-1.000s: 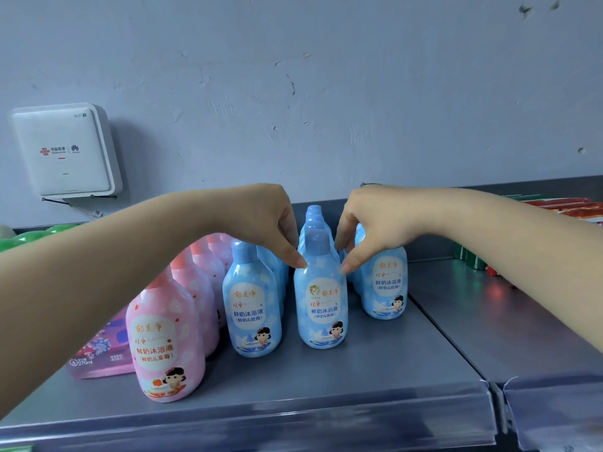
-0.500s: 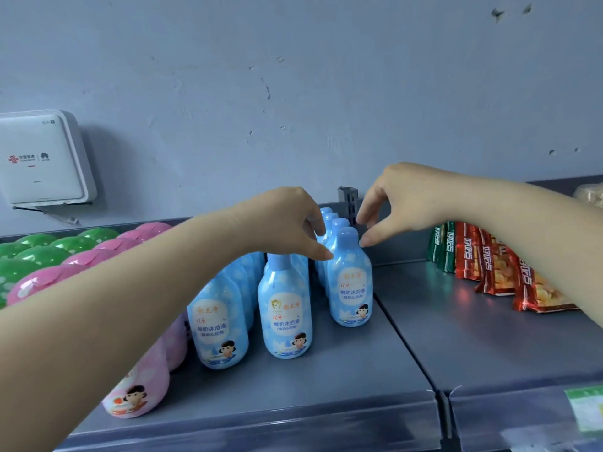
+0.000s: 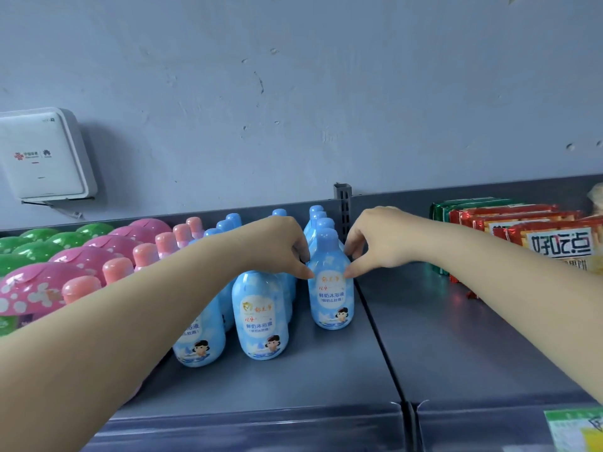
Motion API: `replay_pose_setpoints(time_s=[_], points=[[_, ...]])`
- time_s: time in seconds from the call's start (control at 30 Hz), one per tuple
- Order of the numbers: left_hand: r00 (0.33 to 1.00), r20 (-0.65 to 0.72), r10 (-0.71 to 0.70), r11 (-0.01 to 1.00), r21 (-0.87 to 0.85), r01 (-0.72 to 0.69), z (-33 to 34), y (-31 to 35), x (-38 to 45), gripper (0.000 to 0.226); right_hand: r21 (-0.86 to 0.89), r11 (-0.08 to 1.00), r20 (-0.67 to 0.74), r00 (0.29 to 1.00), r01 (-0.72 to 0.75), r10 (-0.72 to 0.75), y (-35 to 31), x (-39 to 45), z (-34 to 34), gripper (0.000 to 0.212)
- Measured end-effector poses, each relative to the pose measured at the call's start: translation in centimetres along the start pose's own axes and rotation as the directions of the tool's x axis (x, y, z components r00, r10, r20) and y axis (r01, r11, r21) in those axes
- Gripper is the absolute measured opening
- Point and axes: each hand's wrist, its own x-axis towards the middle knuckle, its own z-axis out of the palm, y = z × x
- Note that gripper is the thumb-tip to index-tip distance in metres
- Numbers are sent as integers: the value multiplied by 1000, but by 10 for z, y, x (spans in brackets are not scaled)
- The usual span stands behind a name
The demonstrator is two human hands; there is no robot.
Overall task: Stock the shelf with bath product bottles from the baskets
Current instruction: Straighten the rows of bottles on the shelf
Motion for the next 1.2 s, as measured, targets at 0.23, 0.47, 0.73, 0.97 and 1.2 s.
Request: replay_pose_setpoints(time_s=[0.23, 0.47, 0.73, 0.97, 1.2], points=[[996, -87, -14, 987, -163, 0, -11, -5, 0, 23, 112, 994, 27, 1000, -12, 9, 8, 2, -7, 31], [991, -124, -58, 983, -179, 35, -23, -19, 24, 20, 203, 977, -70, 995, -56, 72, 20, 29, -15, 25], [999, -38, 8, 989, -149, -14, -9, -19, 55, 27, 308, 951, 20, 999, -38, 34, 33, 50, 5, 36], [1000, 19, 10, 995, -102, -8, 2, -25, 64, 23, 353, 935, -44, 999, 6, 10, 39, 49, 31, 25], [1000, -9, 17, 995, -103, -18, 2, -25, 63, 14, 414, 910, -105, 994, 34, 11, 40, 52, 43, 22]])
